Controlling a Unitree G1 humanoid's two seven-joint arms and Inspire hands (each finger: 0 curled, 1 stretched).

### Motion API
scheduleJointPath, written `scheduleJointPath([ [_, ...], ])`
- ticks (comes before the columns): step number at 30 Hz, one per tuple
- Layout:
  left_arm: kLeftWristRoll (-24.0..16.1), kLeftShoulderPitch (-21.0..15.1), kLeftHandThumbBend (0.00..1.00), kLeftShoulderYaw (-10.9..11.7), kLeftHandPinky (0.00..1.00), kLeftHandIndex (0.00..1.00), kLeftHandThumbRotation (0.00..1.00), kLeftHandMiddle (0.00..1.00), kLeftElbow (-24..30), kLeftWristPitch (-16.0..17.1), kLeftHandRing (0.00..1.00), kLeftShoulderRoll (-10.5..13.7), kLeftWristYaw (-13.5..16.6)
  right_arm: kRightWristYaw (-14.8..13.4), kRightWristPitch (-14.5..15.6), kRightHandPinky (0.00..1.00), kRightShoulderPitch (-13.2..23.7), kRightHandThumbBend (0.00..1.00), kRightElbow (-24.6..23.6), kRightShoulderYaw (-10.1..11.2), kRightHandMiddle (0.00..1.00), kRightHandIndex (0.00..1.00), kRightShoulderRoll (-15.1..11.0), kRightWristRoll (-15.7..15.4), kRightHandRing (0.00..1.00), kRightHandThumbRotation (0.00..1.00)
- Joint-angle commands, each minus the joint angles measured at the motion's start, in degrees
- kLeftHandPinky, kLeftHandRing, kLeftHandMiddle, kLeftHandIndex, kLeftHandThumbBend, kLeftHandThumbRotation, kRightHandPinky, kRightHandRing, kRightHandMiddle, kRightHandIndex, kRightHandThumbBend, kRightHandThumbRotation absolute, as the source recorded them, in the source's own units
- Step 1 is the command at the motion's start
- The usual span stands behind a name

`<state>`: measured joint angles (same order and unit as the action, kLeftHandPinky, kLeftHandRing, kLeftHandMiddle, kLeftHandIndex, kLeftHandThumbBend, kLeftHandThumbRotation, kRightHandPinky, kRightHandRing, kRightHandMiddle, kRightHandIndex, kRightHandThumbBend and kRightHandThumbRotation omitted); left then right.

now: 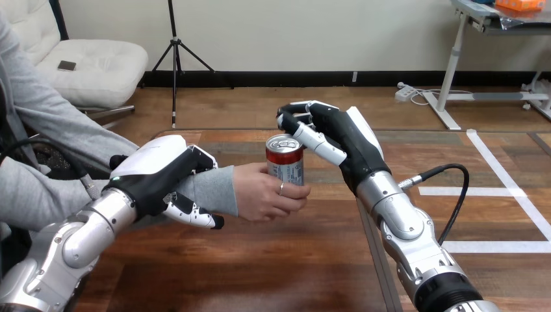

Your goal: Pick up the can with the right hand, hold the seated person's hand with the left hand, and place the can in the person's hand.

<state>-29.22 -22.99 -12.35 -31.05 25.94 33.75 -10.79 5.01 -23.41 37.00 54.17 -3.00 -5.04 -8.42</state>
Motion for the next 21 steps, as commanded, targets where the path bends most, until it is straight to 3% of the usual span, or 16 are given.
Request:
scheduleJointPath([
  [1,-0.9,-3.6,0.85,1.2,0.49,0.61,0.43,0.6,4.0,2.1,0.57,1.7,2.9,1.0,-2.1,0.68,3.0,1.0,-1.9,1.3,0.78,0.78,-1.1,1.8,0.76,0.87],
  [8,-1.0,-2.8,0.97,1.6,0.64,0.71,0.58,0.69,4.4,3.0,0.68,1.9,3.8,2.6,-2.4,0.69,2.3,1.0,-2.2,1.8,0.81,0.82,-1.1,3.5,0.78,0.91],
  [15,-0.5,-2.3,1.0,1.7,0.76,0.78,0.63,0.75,4.7,3.0,0.75,2.1,3.9,3.9,-2.8,0.7,1.6,1.0,-2.8,2.0,0.83,0.85,-1.5,4.2,0.8,0.93],
  [21,0.3,-1.7,1.0,2.1,0.8,0.81,0.65,0.79,4.7,3.3,0.79,2.1,4.1,4.8,-3.0,0.71,1.1,1.0,-3.5,2.3,0.84,0.86,-1.6,4.8,0.81,0.95],
])
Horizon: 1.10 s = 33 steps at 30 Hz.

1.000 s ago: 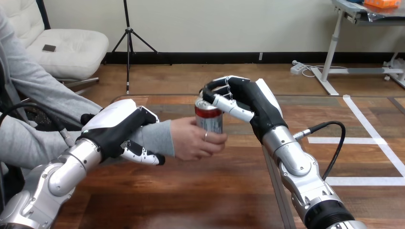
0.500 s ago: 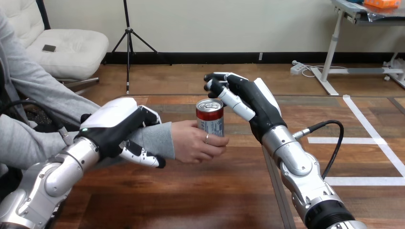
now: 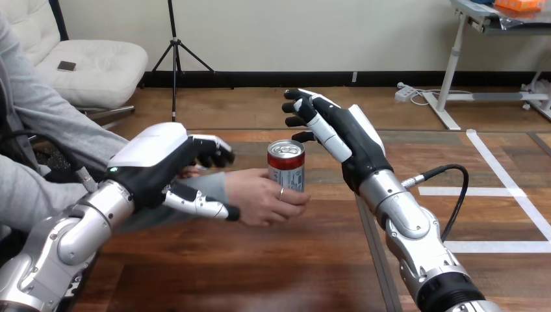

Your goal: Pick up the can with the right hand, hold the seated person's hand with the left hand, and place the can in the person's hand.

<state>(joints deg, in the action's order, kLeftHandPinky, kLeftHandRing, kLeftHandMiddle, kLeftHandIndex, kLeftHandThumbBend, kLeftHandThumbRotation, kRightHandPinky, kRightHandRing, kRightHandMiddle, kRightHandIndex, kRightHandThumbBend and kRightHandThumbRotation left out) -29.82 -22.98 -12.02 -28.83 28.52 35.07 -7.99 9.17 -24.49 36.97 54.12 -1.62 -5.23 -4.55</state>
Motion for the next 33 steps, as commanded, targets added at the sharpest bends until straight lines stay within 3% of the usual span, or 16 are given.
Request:
scheduleJointPath([
  [1,1.5,-1.5,1.0,1.9,0.8,0.82,0.65,0.79,2.6,0.5,0.79,0.7,0.8,0.8,-2.2,0.71,0.9,1.0,-3.6,1.0,0.84,0.87,-1.5,1.1,0.81,0.95],
  [10,4.6,-0.5,1.0,2.5,0.83,0.87,0.72,0.85,3.1,-0.5,0.84,0.7,-1.6,1.9,-3.8,0.71,-0.2,1.0,-4.7,1.2,0.85,0.88,-1.8,1.5,0.82,0.97],
  [21,8.7,2.1,1.0,4.3,0.68,0.89,0.95,0.87,2.9,0.0,0.86,-0.1,-1.4,2.4,-5.6,0.71,-2.4,1.0,-6.5,1.6,0.85,0.88,-1.9,2.0,0.8,1.0],
  [28,12.1,4.1,1.0,6.0,0.63,0.88,0.99,0.86,1.7,2.5,0.84,-1.1,-0.2,2.9,-6.4,0.71,-4.5,1.0,-8.1,1.7,0.84,0.88,-2.3,2.7,0.8,1.0],
  [33,15.5,5.4,0.96,7.4,0.61,0.86,1.0,0.85,0.6,4.4,0.82,-2.6,0.2,3.1,-7.3,0.77,-5.9,1.0,-8.9,1.7,0.85,0.88,-2.8,2.9,0.83,1.0],
])
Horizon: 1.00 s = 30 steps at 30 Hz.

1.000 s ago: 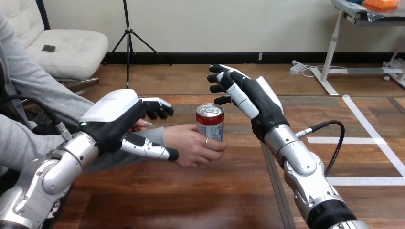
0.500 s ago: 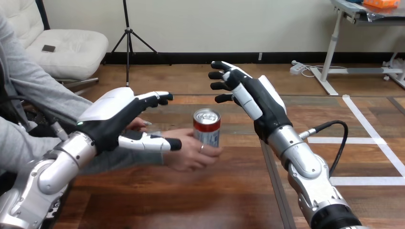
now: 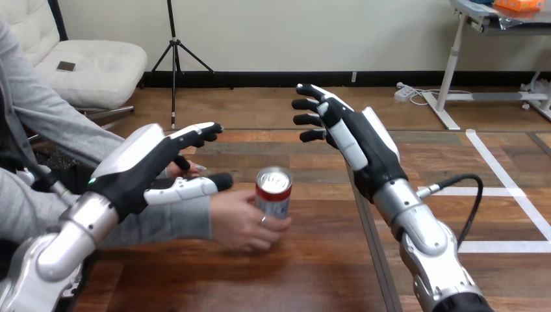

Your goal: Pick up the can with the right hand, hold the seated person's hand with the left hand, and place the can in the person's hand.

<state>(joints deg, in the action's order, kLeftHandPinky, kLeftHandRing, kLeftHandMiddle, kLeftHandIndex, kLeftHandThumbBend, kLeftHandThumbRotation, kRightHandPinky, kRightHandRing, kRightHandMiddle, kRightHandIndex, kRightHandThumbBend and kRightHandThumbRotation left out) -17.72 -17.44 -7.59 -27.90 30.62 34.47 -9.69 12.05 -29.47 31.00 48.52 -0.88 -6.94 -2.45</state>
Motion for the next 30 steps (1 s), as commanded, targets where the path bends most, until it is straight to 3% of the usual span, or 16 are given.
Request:
scheduleJointPath([
  [1,4.8,0.2,0.96,3.6,0.61,0.86,1.0,0.84,-1.0,3.3,0.81,-2.8,2.1,0.4,-2.7,0.78,-0.5,1.0,-3.5,1.1,0.85,0.88,-1.2,1.1,0.84,1.0],
  [6,8.8,1.3,0.97,5.3,0.6,0.82,1.0,0.82,-3.0,6.0,0.79,-5.1,2.6,1.0,-3.8,0.83,-1.8,1.0,-4.0,1.6,0.86,0.87,-1.4,2.1,0.86,1.0],
  [9,11.9,1.9,0.96,6.3,0.61,0.82,1.0,0.82,-5.1,8.7,0.79,-6.4,1.8,2.1,-4.5,0.84,-2.7,1.0,-4.1,2.2,0.86,0.87,-1.4,3.3,0.87,1.0],
  [12,15.9,3.7,0.95,7.8,0.64,0.82,1.0,0.82,-5.6,9.3,0.8,-8.5,1.1,3.0,-5.0,0.85,-4.0,1.0,-4.7,2.7,0.86,0.87,-1.8,4.2,0.87,1.0],
  [18,21.9,6.0,0.87,9.6,0.75,0.84,1.0,0.87,-7.3,11.6,0.86,-11.1,-1.7,4.7,-5.8,0.85,-6.2,1.0,-5.6,3.9,0.87,0.87,-2.1,6.2,0.88,1.0],
  [30,24.4,9.7,0.55,12.0,0.82,0.85,0.96,0.87,-9.5,14.8,0.88,-14.4,-1.9,8.2,-6.4,0.87,-10.4,1.0,-6.8,6.2,0.87,0.87,-2.4,10.5,0.9,1.0],
])
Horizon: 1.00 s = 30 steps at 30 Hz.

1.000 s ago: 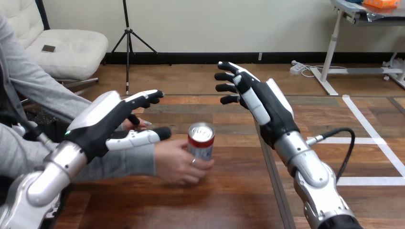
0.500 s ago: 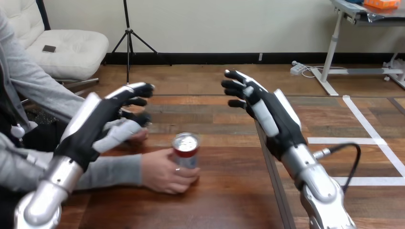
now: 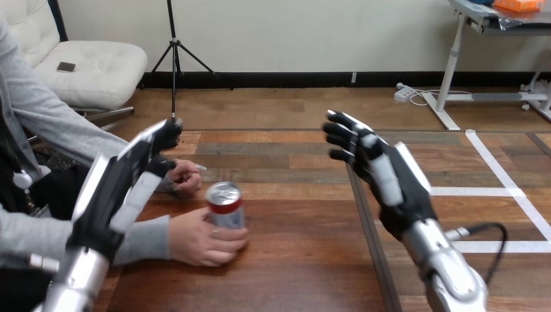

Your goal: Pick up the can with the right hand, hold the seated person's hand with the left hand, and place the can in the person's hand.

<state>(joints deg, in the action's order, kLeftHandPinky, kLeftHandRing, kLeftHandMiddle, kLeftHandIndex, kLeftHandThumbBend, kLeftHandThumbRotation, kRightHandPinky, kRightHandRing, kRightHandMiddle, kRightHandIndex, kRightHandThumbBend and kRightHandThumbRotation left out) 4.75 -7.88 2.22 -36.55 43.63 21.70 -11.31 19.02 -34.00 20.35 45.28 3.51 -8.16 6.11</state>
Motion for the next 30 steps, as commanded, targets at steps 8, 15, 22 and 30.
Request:
scheduleJointPath([
  [8,2.2,3.0,0.4,2.9,0.85,0.86,0.92,0.89,-0.1,2.2,0.9,-2.8,-0.9,3.2,-2.1,0.9,-1.9,1.0,-3.8,2.9,0.89,0.89,-1.5,4.3,0.92,1.0],
  [15,0.6,6.6,0.35,2.9,0.86,0.85,0.88,0.88,0.9,4.0,0.89,-4.7,0.6,3.8,-1.8,0.91,-5.1,1.0,-5.1,3.8,0.89,0.89,-1.2,5.5,0.92,1.0],
  [22,-1.0,8.1,0.38,3.3,0.83,0.82,0.85,0.87,0.1,6.9,0.87,-6.5,2.8,6.0,-1.1,0.95,-7.2,1.0,-5.6,4.5,0.9,0.91,-0.9,7.6,0.92,1.0],
  [30,-1.2,8.4,0.36,4.1,0.75,0.78,0.84,0.82,-1.5,10.8,0.82,-9.2,5.1,7.6,-0.3,0.97,-9.8,1.0,-6.6,4.7,0.9,0.92,-0.6,8.8,0.92,1.0],
])
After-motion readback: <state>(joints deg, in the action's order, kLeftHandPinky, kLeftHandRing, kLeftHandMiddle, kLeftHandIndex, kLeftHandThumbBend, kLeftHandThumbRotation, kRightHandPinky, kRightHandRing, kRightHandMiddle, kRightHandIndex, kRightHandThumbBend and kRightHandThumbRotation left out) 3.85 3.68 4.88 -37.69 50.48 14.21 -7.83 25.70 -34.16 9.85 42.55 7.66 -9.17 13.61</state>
